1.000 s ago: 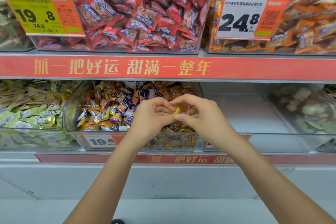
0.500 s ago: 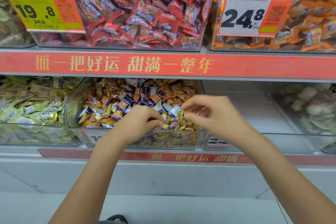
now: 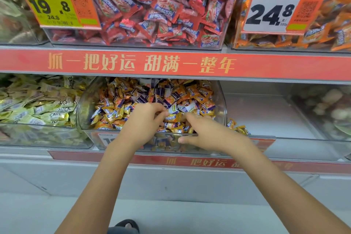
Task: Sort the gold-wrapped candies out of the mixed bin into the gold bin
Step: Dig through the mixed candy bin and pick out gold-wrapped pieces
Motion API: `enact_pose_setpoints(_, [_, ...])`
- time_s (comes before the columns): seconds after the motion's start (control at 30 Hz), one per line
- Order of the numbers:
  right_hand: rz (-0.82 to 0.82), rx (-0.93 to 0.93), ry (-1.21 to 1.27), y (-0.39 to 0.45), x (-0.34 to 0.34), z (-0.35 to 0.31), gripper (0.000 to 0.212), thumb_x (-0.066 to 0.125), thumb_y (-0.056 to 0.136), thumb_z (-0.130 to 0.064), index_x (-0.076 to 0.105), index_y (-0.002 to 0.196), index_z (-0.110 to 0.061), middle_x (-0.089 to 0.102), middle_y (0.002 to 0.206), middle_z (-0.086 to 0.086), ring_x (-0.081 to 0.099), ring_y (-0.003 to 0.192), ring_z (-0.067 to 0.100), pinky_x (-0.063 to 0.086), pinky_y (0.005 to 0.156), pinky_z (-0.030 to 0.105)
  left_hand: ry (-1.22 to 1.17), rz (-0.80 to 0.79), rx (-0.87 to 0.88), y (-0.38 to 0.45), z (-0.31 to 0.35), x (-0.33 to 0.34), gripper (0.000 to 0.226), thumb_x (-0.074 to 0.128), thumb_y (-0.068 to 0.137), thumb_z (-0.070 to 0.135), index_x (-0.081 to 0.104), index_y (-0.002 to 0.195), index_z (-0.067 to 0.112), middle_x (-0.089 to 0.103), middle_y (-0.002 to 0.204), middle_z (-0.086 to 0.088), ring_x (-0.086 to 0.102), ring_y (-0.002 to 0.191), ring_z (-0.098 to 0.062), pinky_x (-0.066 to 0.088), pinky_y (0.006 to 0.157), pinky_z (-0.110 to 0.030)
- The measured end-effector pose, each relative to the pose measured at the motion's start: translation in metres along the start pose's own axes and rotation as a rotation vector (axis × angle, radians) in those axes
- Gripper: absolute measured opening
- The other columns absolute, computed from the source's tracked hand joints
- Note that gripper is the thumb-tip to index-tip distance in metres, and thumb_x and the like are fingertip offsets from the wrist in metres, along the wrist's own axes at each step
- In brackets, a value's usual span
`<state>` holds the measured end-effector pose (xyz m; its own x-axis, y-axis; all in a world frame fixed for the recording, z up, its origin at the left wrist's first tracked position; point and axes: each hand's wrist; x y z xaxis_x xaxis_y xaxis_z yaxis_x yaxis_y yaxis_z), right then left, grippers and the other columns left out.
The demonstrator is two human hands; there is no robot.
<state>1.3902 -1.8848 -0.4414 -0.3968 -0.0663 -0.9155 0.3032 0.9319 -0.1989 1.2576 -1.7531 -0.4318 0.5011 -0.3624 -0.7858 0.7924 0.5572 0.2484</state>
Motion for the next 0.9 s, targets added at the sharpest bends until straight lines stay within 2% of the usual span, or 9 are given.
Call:
enact_pose_setpoints(0.07, [-0.011, 0.005, 0.076, 0.001, -0.002, 0.000, 0.064, 0.052, 0.086, -0.062, 0.038, 0.132, -0.019, 0.055, 0.121, 0.005, 0.052, 0.112, 0.023, 0.046, 0.093, 0.042, -0.015, -0.003, -0.005, -0.001, 0.000, 0.000, 0.021, 0.054, 0.096, 0.023, 0.069, 0.101, 0.011, 0.068, 0.075, 0.001, 0.063, 0.070, -0.002, 0.054, 0.070, -0.029])
enact_pose_setpoints(0.2, [0.070, -0.014, 0.078, 0.001, 0.002, -0.004, 0.059, 0.040, 0.084, -0.070, 0.047, 0.117, -0.022, 0.060, 0.106, -0.001, 0.057, 0.092, 0.015, 0.050, 0.080, 0.037, -0.007, 0.000, 0.002, -0.002, 0.000, -0.002, 0.021, 0.054, 0.096, 0.022, 0.070, 0.100, 0.010, 0.066, 0.072, 0.002, 0.059, 0.065, 0.004, 0.051, 0.065, -0.022])
enact_pose_setpoints(0.27, [0.144, -0.022, 0.029, 0.000, 0.005, -0.007, 0.056, 0.038, 0.084, -0.072, 0.049, 0.109, -0.023, 0.061, 0.090, -0.003, 0.055, 0.078, 0.013, 0.048, 0.066, 0.033, -0.002, 0.024, 0.001, -0.001, 0.001, -0.003, 0.021, 0.054, 0.096, 0.022, 0.070, 0.100, 0.009, 0.067, 0.073, 0.000, 0.060, 0.067, -0.004, 0.050, 0.065, -0.023])
enact_pose_setpoints(0.4, [0.254, -0.039, -0.025, -0.003, 0.010, -0.008, 0.042, 0.041, 0.087, -0.068, 0.046, 0.099, -0.029, 0.048, 0.067, -0.009, 0.048, 0.068, 0.011, 0.036, 0.051, 0.028, 0.048, -0.044, 0.006, 0.001, 0.000, 0.000, 0.019, 0.050, 0.098, 0.022, 0.066, 0.098, 0.011, 0.053, 0.061, 0.005, 0.045, 0.052, -0.006, 0.030, 0.047, -0.016])
enact_pose_setpoints(0.47, [0.274, -0.054, -0.044, -0.003, 0.011, -0.008, 0.035, 0.038, 0.088, -0.068, 0.043, 0.098, -0.035, 0.046, 0.068, -0.012, 0.046, 0.072, 0.012, 0.032, 0.051, 0.026, 0.052, -0.109, 0.014, 0.002, -0.001, 0.002, 0.017, 0.046, 0.099, 0.020, 0.061, 0.097, 0.011, 0.046, 0.056, 0.004, 0.037, 0.046, -0.008, 0.027, 0.042, -0.016])
enact_pose_setpoints(0.57, [0.288, -0.083, -0.059, -0.004, 0.013, -0.008, 0.031, 0.033, 0.092, -0.065, 0.044, 0.099, -0.037, 0.054, 0.083, -0.012, 0.046, 0.081, 0.012, 0.034, 0.053, 0.026, 0.019, -0.197, 0.036, 0.002, -0.002, -0.002, 0.014, 0.046, 0.099, 0.019, 0.058, 0.096, 0.013, 0.048, 0.061, 0.004, 0.038, 0.046, -0.006, 0.032, 0.046, -0.015])
enact_pose_setpoints(0.67, [0.298, -0.088, -0.018, -0.006, 0.012, -0.010, 0.023, 0.034, 0.096, -0.055, 0.044, 0.096, -0.035, 0.051, 0.078, -0.012, 0.047, 0.080, 0.012, 0.039, 0.057, 0.027, 0.030, -0.281, 0.084, 0.001, -0.005, -0.004, 0.009, 0.047, 0.098, 0.019, 0.056, 0.096, 0.020, 0.055, 0.079, 0.004, 0.046, 0.064, -0.001, 0.035, 0.057, -0.013])
enact_pose_setpoints(0.77, [0.321, -0.090, 0.053, -0.008, 0.011, -0.009, 0.014, 0.036, 0.100, -0.041, 0.040, 0.089, -0.033, 0.052, 0.078, -0.010, 0.051, 0.078, 0.015, 0.045, 0.062, 0.033, 0.112, -0.378, 0.114, 0.000, -0.006, -0.003, 0.023, 0.044, 0.100, 0.023, 0.056, 0.119, 0.031, 0.049, 0.091, -0.001, 0.042, 0.084, -0.011, 0.030, 0.070, -0.026])
enact_pose_setpoints(0.9, [0.384, -0.107, 0.151, -0.005, 0.012, -0.007, 0.016, 0.041, 0.100, -0.032, 0.045, 0.088, -0.023, 0.052, 0.079, -0.007, 0.048, 0.074, 0.015, 0.040, 0.060, 0.035, 0.104, -0.361, 0.073, 0.000, -0.003, -0.004, 0.034, 0.053, 0.096, 0.026, 0.056, 0.129, 0.027, 0.042, 0.089, 0.002, 0.041, 0.076, -0.009, 0.031, 0.064, -0.022])
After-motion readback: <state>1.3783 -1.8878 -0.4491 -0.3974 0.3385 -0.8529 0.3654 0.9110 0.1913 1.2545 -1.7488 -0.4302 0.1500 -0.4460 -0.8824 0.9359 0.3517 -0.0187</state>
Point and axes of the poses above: each hand's wrist, its own y-axis towards the middle knuckle, its own x-axis out of the palm, z = x × y
